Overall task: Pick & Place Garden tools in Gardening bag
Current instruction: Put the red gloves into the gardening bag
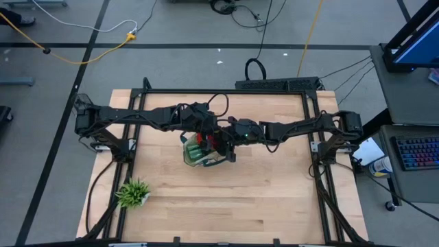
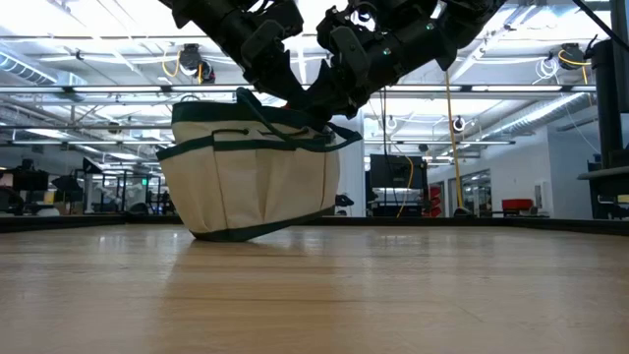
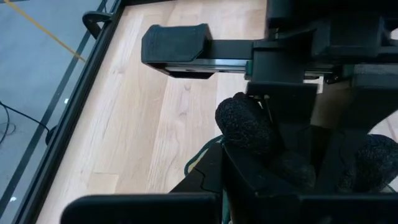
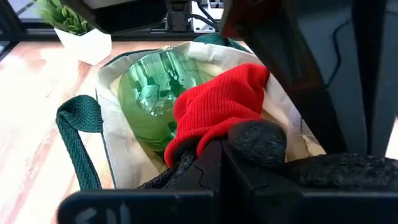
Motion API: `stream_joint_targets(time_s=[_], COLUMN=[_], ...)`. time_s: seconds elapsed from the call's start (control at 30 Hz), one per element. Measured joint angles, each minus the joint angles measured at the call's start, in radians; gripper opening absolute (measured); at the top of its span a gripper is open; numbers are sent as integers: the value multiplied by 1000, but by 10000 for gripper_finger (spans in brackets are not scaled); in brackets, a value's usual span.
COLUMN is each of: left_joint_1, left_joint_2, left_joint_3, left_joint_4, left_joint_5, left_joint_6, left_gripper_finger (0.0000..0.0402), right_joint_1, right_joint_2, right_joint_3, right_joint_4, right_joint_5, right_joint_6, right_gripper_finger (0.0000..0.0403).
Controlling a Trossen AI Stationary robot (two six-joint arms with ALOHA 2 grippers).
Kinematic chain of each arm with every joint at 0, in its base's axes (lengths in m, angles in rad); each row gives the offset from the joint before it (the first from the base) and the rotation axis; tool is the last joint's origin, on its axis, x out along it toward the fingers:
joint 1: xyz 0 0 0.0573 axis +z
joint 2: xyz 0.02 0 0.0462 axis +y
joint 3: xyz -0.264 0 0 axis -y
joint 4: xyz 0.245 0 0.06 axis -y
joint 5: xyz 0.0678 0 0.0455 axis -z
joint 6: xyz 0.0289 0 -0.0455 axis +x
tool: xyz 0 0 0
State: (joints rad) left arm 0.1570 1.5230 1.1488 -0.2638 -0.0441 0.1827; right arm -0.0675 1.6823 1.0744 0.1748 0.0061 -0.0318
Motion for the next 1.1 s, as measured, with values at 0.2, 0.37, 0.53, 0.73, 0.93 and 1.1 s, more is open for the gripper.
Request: stream_joint_targets(time_s=[0.2,0.37,0.53,0.73,0.93,1.1], left_joint_1=[-2,-6,-7,-8,-17,-17], left_joint_2=[0,0,0,3,22,26], left_joint_3=[0,0,0,4,7,6], left_joint_4=[0,1,10,-27,-23,-12], left_joint_5=[64,50,51,-1,2,0], left_joint_6=[4,27,23,14,16,26], left_gripper_finger=[3,3,5,5,5,3], right_joint_1=[-17,-28,-32,13,37,55], right_joint_2=[0,1,2,-19,-81,-103], right_joint_3=[0,-1,-1,-5,-6,-6], right_joint_4=[-59,-48,-34,43,30,-36], right_joint_5=[79,67,69,67,123,91], right_joint_6=[93,114,181,24,-5,19], right_gripper_finger=[0,0,0,0,0,0])
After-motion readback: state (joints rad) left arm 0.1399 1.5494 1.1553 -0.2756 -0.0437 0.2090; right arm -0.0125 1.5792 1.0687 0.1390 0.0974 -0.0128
